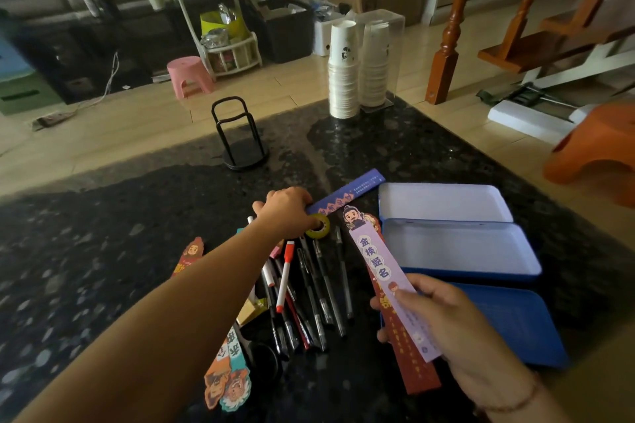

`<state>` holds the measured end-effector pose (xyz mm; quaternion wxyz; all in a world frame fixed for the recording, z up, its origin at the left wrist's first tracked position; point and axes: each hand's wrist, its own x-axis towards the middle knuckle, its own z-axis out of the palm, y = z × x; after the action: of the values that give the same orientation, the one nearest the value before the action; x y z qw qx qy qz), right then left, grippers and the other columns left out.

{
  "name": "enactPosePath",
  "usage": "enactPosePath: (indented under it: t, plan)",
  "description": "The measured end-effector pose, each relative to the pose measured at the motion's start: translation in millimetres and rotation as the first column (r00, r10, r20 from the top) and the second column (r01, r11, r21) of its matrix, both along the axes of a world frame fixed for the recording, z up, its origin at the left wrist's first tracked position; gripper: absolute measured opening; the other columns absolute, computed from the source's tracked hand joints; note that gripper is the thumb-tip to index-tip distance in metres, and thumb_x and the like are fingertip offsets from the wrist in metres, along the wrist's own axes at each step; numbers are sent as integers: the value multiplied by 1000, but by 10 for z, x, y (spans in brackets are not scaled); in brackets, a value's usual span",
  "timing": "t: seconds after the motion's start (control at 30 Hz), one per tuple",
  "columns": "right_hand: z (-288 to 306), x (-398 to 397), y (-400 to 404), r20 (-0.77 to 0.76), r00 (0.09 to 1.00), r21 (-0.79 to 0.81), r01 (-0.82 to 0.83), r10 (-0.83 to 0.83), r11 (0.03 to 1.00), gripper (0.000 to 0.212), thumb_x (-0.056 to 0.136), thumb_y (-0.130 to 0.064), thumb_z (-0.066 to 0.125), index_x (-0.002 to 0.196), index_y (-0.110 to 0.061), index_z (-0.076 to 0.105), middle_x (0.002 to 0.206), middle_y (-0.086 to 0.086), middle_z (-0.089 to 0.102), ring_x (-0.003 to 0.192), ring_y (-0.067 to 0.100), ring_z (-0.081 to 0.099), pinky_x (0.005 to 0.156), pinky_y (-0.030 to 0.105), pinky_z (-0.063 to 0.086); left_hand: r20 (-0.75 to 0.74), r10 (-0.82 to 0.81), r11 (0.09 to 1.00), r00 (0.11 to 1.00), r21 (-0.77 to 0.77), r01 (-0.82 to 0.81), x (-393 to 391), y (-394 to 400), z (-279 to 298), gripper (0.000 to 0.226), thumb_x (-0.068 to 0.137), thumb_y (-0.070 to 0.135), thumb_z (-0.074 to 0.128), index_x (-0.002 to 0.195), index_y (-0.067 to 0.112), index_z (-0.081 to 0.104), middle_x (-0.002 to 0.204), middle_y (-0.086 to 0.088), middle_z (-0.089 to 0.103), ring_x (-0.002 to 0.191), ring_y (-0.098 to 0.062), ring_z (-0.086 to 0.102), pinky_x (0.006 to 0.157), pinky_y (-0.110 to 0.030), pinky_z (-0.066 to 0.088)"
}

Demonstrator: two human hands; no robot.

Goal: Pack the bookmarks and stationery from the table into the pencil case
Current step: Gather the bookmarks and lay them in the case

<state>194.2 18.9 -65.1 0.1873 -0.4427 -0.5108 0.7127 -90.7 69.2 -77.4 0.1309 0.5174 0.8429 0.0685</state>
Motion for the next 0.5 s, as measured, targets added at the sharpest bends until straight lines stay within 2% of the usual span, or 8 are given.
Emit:
enactPosePath:
  t: [0.1,0.17,0.23,0.27,0.37,0.5]
  plan:
    - [10,8,5,-6,1000,20,13,-13,1000,15,93,-23,57,107,-27,61,89,0,76,75,29,73,61,27,56,198,58,998,979,-13,-57,-111,5,39,21,72,40,77,82,30,62,89,5,62,92,-20,57,87,-41,45]
    - [22,13,7,-11,999,32,30,-30,999,15,93,-21,56,106,-26,61,88,1,76,73,28,73,59,27,56,256,32,999,966,2,-33,-180,-22,77,21,73,33,79,74,30,59,85,2,63,85,-18,60,76,-34,50]
    - [33,19,9,-19,998,41,53,-53,998,15,94,-19,56,106,-24,63,88,3,76,70,28,73,55,26,54,259,1,1000,966,26,-8,-229,-74,116,18,74,30,80,80,25,63,82,3,63,78,-13,59,60,-23,44]
    - [38,18,9,-25,998,48,66,-65,997,16,94,-17,55,106,-23,63,88,4,76,70,29,73,54,26,54,248,-13,999,969,34,4,-252,-105,127,18,76,29,79,86,23,66,82,4,63,76,-12,58,58,-22,42]
    - [41,15,1,-26,996,76,88,-86,993,17,95,-16,54,106,-22,65,89,4,76,72,30,73,55,27,55,238,-3,996,971,90,-19,-255,-201,170,24,82,26,73,104,20,67,92,1,65,80,-14,61,67,-25,47]
    - [19,55,25,2,983,136,181,-183,974,18,94,-13,55,106,-20,67,88,5,76,73,32,73,62,37,56,297,-54,980,953,199,-7,-282,-391,491,18,89,24,65,107,27,65,89,5,64,73,-11,62,58,-19,45]
